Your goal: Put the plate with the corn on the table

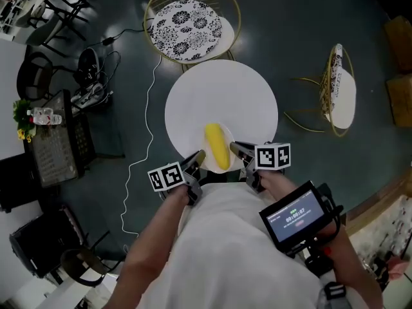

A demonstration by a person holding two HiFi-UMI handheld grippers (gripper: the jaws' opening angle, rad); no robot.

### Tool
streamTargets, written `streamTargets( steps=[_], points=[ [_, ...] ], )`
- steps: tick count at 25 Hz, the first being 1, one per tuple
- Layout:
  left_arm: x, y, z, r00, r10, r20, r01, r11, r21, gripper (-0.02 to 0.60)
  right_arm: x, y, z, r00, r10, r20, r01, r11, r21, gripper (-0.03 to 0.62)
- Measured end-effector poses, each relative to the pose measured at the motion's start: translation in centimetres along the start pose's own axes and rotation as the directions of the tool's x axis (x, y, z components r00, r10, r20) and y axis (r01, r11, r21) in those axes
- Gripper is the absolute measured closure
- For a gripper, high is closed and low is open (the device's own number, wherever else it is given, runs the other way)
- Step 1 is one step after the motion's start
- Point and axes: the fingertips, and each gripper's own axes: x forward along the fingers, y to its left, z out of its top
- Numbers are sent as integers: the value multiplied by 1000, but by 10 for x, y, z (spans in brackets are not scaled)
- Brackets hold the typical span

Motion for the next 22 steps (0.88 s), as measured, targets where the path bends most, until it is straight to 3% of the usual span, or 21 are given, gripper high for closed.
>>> streamTargets(
  steps=[13,22],
  points=[
    [-1,24,22,995,-29,-93,33,998,44,555,27,0,-2,995,-55,82,51,997,50,562],
    [27,32,31,988,-41,-149,51,997,63,555,31,-24,9,989,-90,115,82,994,70,562]
  ],
)
